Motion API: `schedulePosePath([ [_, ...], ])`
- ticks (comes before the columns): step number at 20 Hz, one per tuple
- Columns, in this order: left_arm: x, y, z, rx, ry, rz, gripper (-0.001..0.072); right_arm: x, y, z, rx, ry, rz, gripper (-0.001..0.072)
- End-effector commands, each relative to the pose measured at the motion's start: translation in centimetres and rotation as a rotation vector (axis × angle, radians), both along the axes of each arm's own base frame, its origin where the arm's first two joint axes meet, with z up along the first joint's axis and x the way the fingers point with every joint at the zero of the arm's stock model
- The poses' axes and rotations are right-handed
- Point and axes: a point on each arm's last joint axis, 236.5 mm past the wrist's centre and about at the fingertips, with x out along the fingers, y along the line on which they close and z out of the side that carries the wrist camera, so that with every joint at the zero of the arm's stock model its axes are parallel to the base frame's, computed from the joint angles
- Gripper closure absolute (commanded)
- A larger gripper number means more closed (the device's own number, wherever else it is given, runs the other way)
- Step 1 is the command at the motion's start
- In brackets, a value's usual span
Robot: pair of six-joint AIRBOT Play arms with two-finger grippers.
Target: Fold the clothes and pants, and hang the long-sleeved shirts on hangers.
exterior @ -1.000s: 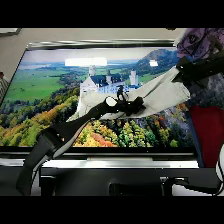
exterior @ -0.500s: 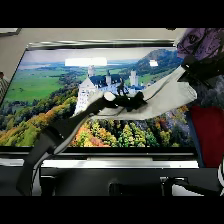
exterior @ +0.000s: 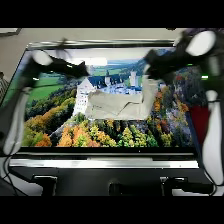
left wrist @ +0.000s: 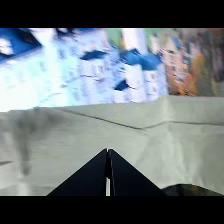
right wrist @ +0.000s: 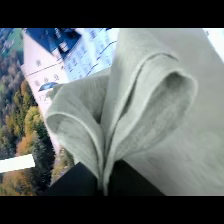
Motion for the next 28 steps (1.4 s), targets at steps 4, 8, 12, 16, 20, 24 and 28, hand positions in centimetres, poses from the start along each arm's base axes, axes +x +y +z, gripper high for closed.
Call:
schedulePosePath([
  [4, -1.3, 17.4, 5.3, 0.222, -0.053, 0.251, 0.0692, 1.6, 15.0, -6.4, 0.131, 0.008, 0.014, 0.0682],
  [8, -1.6, 19.0, 5.2, 0.225, -0.035, 0.276, 0.0692, 2.1, 19.3, -10.6, 0.167, 0.028, 0.007, 0.0682],
  [12, -1.6, 19.0, 5.1, 0.226, -0.033, 0.275, 0.0691, 1.8, 20.9, -13.8, 0.177, 0.086, 0.01, 0.0682],
  [16, -1.5, 19.0, 5.0, 0.226, -0.032, 0.275, 0.0692, 1.7, 21.2, -15.1, 0.164, 0.099, 0.035, 0.0682],
  [20, -1.5, 19.0, 4.9, 0.225, -0.03, 0.275, 0.0692, 1.4, 21.7, -15.8, 0.139, 0.068, 0.13, 0.0371],
  [24, -1.5, 19.0, 4.9, 0.225, -0.03, 0.275, 0.0691, 1.4, 20.4, -12.8, 0.089, -0.025, 0.246, 0.0027],
  [28, -1.5, 19.0, 5.0, 0.225, -0.031, 0.275, 0.0691, 3.2, 12.0, -7.3, 0.025, -0.098, 0.259, 0.0032],
])
